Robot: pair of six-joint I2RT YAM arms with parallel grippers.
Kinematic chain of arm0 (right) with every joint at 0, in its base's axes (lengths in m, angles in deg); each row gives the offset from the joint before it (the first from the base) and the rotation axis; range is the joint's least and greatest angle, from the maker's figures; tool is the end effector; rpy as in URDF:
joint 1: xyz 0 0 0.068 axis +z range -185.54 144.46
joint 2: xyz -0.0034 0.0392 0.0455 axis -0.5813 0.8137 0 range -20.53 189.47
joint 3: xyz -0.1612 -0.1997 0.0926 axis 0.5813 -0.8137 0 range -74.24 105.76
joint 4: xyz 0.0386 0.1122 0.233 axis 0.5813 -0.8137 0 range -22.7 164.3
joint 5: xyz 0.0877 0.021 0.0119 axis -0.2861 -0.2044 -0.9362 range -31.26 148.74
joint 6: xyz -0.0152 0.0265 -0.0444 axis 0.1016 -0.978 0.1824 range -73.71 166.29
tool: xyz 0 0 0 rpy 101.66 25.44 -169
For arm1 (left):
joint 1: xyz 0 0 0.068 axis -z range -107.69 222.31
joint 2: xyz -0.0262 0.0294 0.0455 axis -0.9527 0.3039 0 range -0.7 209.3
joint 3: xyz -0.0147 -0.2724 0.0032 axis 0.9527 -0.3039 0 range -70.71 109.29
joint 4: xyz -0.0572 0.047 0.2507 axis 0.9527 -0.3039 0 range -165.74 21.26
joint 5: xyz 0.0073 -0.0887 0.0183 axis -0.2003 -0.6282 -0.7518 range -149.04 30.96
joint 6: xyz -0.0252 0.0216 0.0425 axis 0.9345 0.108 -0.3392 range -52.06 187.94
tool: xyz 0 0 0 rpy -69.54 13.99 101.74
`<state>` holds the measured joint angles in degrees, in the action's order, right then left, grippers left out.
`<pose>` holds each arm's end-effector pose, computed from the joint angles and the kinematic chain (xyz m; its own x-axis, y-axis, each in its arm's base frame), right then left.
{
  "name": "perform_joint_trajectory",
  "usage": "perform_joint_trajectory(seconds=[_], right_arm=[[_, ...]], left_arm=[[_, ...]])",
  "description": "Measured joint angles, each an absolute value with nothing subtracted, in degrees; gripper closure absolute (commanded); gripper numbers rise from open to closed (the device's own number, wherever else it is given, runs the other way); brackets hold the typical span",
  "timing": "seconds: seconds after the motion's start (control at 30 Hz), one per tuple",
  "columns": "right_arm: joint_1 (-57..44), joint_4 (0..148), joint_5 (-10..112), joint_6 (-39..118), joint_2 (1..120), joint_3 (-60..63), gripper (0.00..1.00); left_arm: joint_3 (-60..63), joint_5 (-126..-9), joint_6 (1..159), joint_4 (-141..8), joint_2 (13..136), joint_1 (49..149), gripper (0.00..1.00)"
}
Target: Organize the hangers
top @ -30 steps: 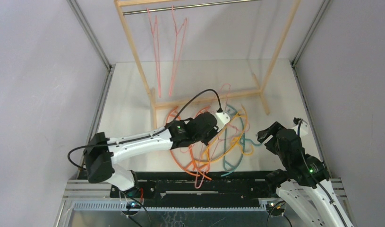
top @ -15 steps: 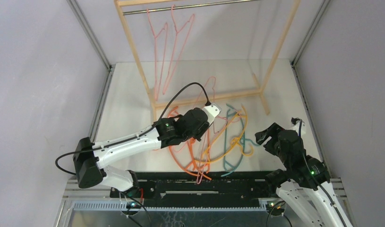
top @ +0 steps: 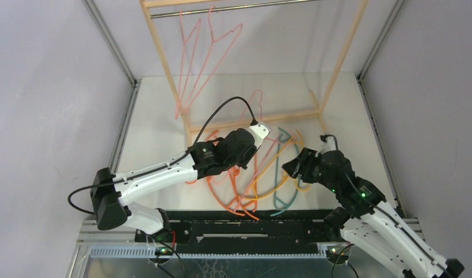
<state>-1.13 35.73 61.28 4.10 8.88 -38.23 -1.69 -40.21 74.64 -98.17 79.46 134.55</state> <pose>0.0994 0.0663 0.2730 -0.6820 0.3461 -0.6443 -0.1019 0.8273 0.5524 0.1539 -0.2677 0.3151 -0.3852 0.4950 -0.7788 0.6832 0.7203 0.1199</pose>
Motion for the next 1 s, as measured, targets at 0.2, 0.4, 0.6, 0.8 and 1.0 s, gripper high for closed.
perform_joint_trajectory(seconds=[0.2,0.4,0.6,0.8,1.0], right_arm=[[11.9,45.0,66.2,3.1,17.7,-38.2,0.32],[22.9,48.7,75.5,-1.5,26.1,-38.2,0.33],[25.6,52.2,80.9,-5.7,32.6,-38.2,0.34],[28.4,53.9,87.1,-8.6,39.8,-36.5,0.34],[29.2,55.8,89.3,-10.3,46.8,-34.3,0.37]], left_arm=[[-1.3,-40.2,75.1,-98.1,80.0,134.1,1.00],[-1.4,-40.2,75.5,-98.0,80.0,133.9,1.00],[-1.4,-40.2,75.6,-98.0,80.0,133.6,1.00],[-1.4,-40.3,75.6,-98.0,80.0,133.5,1.00],[-1.4,-40.4,75.6,-98.0,80.0,133.3,1.00]])
